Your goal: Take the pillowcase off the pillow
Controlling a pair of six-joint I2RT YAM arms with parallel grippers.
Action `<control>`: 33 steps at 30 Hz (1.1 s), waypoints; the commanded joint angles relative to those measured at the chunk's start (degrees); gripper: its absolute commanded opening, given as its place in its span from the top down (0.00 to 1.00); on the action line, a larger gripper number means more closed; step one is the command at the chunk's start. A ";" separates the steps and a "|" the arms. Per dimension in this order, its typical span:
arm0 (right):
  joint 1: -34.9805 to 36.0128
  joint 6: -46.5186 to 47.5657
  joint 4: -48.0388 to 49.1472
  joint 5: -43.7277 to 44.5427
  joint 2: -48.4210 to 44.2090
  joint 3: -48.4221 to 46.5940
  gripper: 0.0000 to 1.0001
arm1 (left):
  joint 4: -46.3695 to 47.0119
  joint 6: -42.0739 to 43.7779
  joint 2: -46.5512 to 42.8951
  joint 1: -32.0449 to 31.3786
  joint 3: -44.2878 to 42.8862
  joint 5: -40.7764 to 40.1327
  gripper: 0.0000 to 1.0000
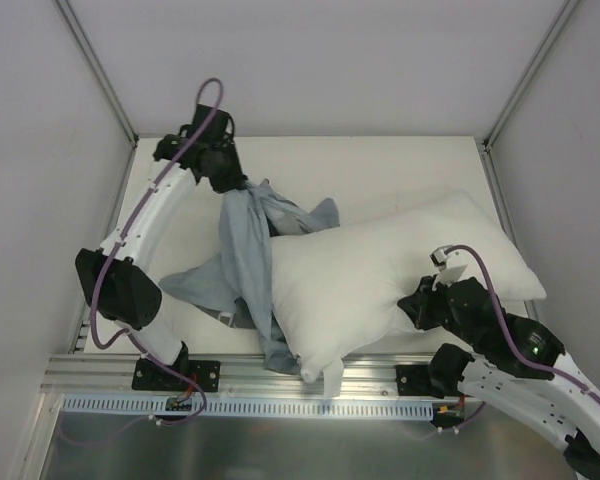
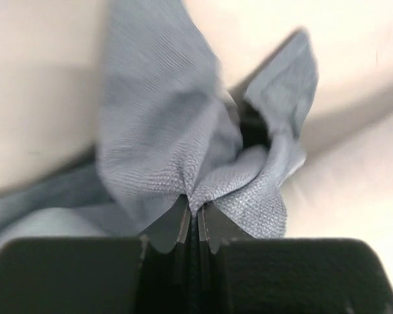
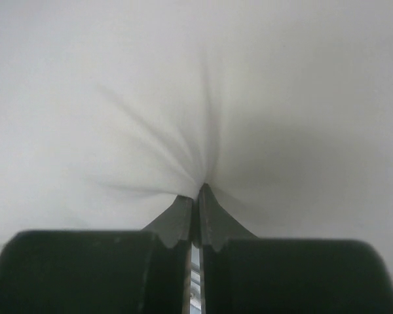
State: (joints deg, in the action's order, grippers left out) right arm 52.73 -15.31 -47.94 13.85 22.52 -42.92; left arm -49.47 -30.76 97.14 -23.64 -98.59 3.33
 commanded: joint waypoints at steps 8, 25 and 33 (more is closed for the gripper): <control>-0.17 -2.88 -6.37 8.74 -2.75 -2.52 0.99 | -2.82 -2.19 -14.70 17.92 -1.01 -5.09 1.00; -0.17 -3.24 -6.11 19.98 -2.49 -7.00 0.99 | -2.82 -1.93 -21.29 33.83 1.02 1.76 1.00; -1.22 5.80 -2.08 26.06 14.81 -19.99 0.99 | -1.68 -1.50 -24.63 34.19 8.14 7.83 1.00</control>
State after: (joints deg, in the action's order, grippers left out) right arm 52.36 -13.80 -57.41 34.17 32.84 -56.99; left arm -52.25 -33.52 75.31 10.48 -92.84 8.43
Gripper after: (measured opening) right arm 0.030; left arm 0.009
